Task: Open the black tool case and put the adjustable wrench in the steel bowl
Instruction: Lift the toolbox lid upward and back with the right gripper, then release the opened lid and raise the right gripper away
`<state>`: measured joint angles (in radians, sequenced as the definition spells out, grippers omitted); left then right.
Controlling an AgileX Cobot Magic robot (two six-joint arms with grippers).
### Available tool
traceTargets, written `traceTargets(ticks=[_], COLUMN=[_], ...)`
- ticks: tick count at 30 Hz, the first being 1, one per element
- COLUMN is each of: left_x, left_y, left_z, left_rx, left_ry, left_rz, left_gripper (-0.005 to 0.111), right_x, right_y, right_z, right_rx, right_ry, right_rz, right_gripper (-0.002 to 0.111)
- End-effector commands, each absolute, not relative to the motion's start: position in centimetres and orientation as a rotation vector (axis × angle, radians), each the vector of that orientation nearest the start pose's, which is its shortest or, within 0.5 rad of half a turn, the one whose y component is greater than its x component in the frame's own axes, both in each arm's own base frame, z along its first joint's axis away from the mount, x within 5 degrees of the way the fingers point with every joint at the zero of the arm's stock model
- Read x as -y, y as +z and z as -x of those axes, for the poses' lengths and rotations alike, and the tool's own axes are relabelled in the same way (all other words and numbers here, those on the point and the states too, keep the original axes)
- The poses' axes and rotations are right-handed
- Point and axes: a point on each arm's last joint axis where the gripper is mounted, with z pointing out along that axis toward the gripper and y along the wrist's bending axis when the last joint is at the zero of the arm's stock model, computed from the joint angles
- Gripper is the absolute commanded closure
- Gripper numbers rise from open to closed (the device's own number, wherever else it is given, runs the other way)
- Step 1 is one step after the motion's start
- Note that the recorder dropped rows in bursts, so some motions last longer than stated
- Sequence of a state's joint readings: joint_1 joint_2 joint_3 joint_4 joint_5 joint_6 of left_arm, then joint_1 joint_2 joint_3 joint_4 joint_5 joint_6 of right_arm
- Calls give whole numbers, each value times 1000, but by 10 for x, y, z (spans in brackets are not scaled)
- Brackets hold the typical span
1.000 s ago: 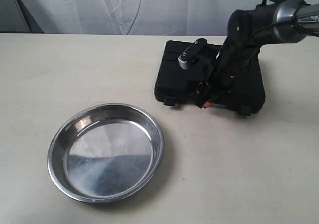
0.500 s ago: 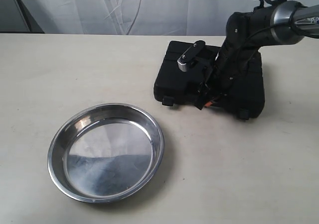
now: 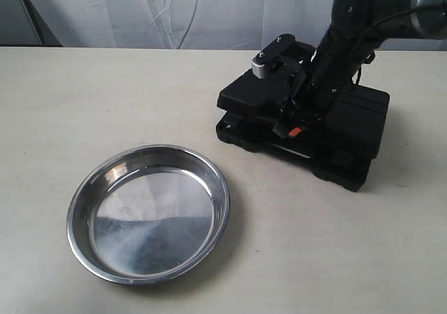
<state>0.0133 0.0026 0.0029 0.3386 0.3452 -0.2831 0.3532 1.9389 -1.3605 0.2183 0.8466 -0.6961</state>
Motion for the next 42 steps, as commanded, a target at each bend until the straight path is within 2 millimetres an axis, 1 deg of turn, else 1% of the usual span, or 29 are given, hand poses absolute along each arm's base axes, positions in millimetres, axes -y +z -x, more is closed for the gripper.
traceTargets(ticks=[1, 4, 8, 10, 11, 16, 19, 23, 27, 31, 37, 40, 42], left_x=[-11, -11, -11, -11, -11, -11, -11, -11, -11, -11, -11, -11, -11], left_y=[184, 184, 184, 184, 184, 184, 184, 184, 184, 184, 184, 184, 184], left_z=[-53, -53, -53, -53, -53, -53, -53, -53, -53, -53, -53, -53, -53], left_rx=[-1805, -1805, -1805, -1805, -1805, -1805, -1805, -1805, -1805, -1805, -1805, -1805, -1805], left_ry=[142, 142, 142, 142, 142, 142, 142, 142, 142, 142, 142, 142, 142], left_rz=[60, 60, 60, 60, 60, 60, 60, 60, 60, 60, 60, 60, 60], left_gripper=[107, 107, 107, 107, 107, 107, 107, 107, 107, 107, 107, 107, 107], right_x=[-145, -141, -130, -124, -121, -108, -105, -105, -105, -103, -95, -92, -86], right_y=[218, 241, 271, 282, 284, 288, 288, 284, 278, 279, 284, 286, 287], right_z=[-356, -354, -352, -352, -353, -361, -367, -374, -378, -380, -382, -383, -385], right_rx=[-2514, -2439, -2339, -2301, -2293, -2254, -2221, -2178, -2180, -2170, -2154, -2134, -2133], right_ry=[178, 112, -54, -138, -186, -428, -496, -540, -566, -604, -724, -788, -803], right_rz=[1233, 1210, 1141, 1110, 1104, 1079, 1032, 1045, 1040, 1005, 944, 957, 919], right_gripper=[108, 108, 108, 108, 108, 108, 108, 108, 108, 108, 108, 108, 108])
